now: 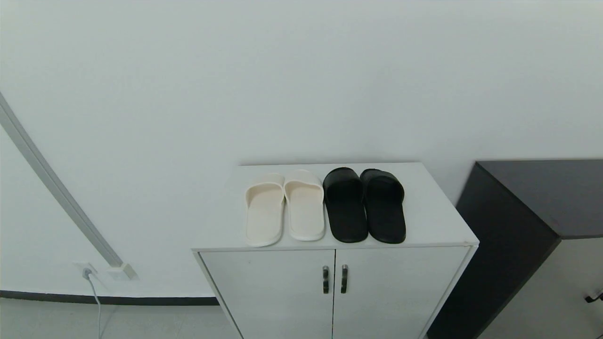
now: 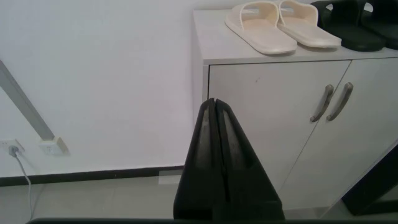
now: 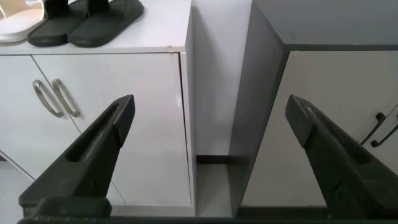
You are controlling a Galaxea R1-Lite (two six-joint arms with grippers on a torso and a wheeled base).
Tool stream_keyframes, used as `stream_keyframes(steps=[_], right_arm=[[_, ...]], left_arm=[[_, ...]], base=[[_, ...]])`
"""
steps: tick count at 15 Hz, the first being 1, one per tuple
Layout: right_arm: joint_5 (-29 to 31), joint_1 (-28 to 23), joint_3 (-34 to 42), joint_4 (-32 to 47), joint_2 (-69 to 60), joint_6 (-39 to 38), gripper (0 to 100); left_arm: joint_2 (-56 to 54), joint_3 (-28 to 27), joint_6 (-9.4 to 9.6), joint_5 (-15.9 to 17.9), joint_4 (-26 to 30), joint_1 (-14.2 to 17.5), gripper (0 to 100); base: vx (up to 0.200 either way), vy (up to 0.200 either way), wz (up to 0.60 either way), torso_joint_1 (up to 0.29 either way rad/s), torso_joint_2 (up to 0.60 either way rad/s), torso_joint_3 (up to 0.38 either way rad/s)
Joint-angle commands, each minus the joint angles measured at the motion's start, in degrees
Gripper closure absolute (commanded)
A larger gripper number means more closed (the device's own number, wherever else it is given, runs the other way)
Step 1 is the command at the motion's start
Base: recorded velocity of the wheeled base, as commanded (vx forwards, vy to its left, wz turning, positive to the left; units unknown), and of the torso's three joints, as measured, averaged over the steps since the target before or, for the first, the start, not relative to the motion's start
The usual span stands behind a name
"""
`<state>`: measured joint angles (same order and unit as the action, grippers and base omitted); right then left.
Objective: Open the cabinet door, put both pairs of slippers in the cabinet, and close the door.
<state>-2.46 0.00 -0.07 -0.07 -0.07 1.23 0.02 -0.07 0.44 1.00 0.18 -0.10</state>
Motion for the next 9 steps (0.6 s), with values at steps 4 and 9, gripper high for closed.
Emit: stream_keyframes(steps=[4, 9], right_arm=[[-0.6, 0.0, 0.1, 0.0, 0.1, 0.0, 0], [-1.1, 0.0, 0.0, -0.1, 0.1, 0.2, 0]], left_arm=[[0.0, 0.0, 0.09, 0.1, 0.0, 0.0, 100], [0.1, 0.0, 0.0, 0.1, 0.0, 0.0, 100]], base=[[0.0, 0.0, 0.0, 0.0, 0.0, 0.0], [0.0, 0.0, 0.0, 0.0, 0.0, 0.0]])
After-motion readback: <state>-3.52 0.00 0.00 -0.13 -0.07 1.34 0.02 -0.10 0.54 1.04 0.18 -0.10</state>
